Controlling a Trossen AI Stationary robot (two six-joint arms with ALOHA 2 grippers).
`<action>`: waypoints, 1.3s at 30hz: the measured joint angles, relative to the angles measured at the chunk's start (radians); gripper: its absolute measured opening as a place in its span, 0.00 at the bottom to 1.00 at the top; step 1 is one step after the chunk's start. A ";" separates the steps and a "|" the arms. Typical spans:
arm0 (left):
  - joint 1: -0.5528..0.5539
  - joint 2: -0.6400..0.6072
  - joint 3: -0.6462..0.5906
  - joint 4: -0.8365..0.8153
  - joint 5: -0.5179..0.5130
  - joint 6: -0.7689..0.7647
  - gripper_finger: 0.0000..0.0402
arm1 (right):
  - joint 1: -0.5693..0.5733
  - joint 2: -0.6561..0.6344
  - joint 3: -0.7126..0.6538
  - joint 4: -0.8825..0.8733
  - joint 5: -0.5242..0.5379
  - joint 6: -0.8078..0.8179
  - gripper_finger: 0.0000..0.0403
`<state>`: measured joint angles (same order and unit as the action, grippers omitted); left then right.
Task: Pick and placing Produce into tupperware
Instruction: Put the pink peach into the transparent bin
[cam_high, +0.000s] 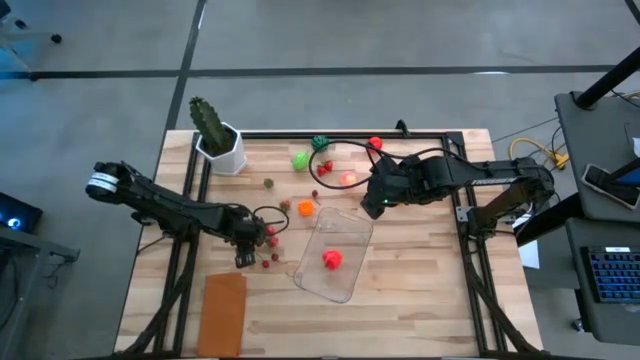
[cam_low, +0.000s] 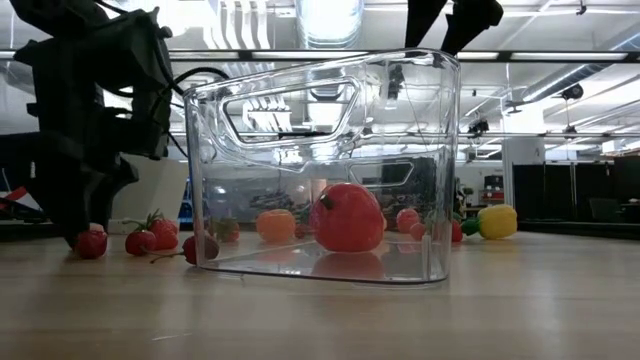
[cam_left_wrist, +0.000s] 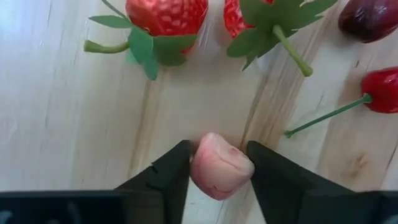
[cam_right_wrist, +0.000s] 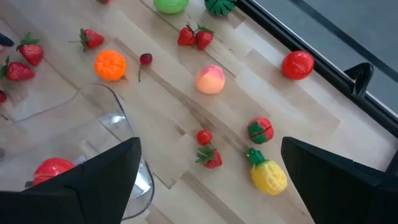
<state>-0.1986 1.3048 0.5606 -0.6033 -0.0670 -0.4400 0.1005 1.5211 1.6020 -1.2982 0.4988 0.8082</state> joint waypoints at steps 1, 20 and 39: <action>0.000 -0.002 0.000 0.000 0.001 0.000 0.31 | 0.000 0.000 0.000 -0.001 0.000 0.000 0.94; 0.002 -0.180 0.209 0.050 -0.129 0.392 0.22 | 0.010 -0.002 0.000 0.002 -0.001 0.000 0.94; 0.002 0.320 0.596 0.271 0.003 0.905 0.28 | 0.150 -0.041 0.000 -0.007 -0.020 0.195 0.94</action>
<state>-0.1963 1.6251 1.1563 -0.3322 -0.0640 0.4652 0.2501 1.4803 1.6020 -1.3051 0.4787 1.0029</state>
